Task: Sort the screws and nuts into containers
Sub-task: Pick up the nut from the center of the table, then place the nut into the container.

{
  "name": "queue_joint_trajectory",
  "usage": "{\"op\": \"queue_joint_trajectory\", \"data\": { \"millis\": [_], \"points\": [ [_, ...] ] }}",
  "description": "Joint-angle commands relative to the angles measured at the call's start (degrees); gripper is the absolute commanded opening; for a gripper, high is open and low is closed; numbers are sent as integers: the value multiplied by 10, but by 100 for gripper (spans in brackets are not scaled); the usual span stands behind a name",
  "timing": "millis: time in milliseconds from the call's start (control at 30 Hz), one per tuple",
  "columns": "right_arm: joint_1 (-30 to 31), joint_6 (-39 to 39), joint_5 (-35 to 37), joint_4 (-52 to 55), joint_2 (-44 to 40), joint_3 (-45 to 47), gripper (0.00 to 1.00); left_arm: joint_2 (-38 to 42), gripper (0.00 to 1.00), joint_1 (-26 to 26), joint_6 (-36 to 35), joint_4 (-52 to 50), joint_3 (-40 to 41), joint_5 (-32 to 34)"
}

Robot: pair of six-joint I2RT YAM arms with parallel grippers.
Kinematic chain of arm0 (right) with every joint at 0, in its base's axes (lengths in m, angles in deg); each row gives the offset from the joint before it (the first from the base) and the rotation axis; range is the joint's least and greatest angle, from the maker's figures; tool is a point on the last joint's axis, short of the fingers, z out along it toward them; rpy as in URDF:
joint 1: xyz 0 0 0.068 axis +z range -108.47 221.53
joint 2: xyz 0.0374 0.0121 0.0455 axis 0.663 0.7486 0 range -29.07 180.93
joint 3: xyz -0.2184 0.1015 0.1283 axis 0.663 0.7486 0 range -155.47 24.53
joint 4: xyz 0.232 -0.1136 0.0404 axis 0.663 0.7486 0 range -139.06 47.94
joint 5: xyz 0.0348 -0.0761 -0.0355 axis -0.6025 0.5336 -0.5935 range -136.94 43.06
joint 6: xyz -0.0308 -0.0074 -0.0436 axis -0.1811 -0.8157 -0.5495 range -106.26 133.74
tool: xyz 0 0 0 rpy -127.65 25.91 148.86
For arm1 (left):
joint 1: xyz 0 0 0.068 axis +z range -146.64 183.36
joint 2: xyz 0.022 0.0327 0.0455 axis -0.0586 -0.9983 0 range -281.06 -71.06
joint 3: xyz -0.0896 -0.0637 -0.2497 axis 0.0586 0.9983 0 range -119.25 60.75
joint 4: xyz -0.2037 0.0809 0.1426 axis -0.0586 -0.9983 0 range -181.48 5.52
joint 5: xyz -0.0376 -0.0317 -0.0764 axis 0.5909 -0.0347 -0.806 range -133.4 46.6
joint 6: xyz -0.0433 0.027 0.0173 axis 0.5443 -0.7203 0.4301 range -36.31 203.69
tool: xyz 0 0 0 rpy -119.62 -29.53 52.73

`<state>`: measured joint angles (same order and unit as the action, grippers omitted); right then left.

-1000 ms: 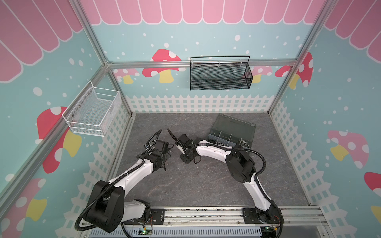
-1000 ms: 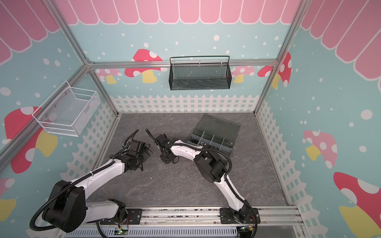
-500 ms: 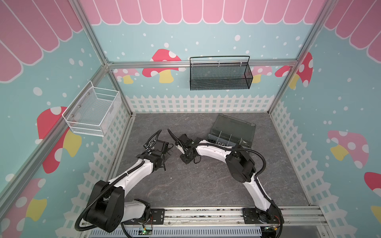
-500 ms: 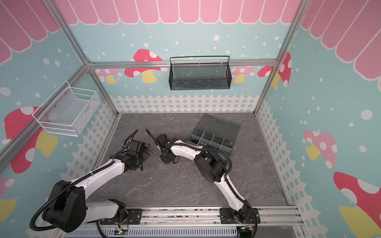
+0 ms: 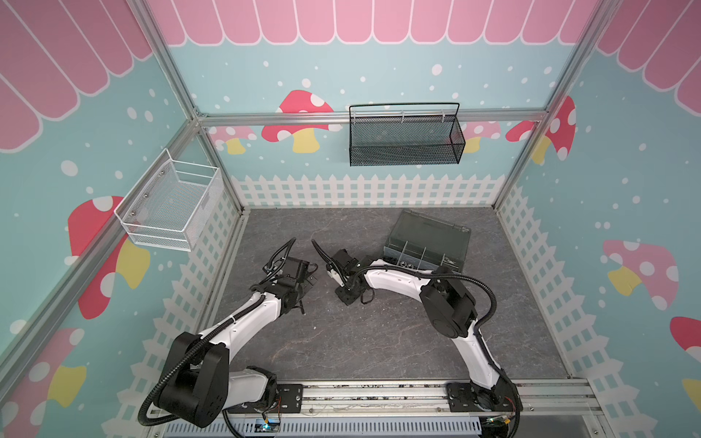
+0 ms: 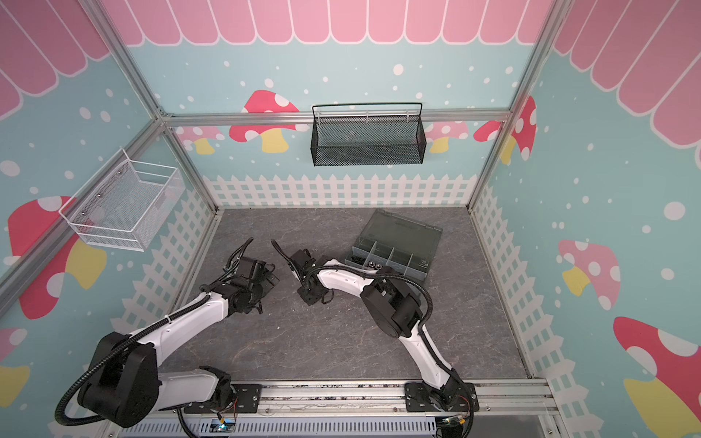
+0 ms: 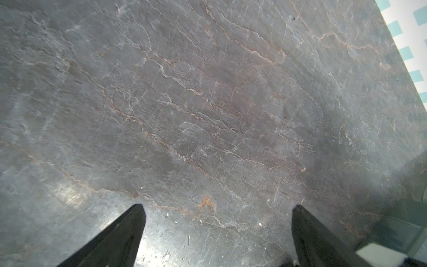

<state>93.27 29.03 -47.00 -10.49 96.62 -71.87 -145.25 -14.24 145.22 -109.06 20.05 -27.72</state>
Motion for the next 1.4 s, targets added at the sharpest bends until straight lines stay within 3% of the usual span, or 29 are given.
{"op": "queue_joint_trajectory", "data": {
  "millis": [0,333,767,1000,1367],
  "points": [
    [-3,13,3,3,-52,23,0,18,100,5,10,-5,11,10],
    [-61,45,26,-20,-189,122,0,26,100,5,4,-5,12,4],
    [-249,49,29,-49,-365,288,0,15,100,5,1,-4,0,-6],
    [-331,32,5,-68,-384,323,0,9,100,5,0,-2,-2,-13],
    [-364,22,-19,-95,-341,326,0,2,100,5,-1,0,-6,-18]
  ]
}}
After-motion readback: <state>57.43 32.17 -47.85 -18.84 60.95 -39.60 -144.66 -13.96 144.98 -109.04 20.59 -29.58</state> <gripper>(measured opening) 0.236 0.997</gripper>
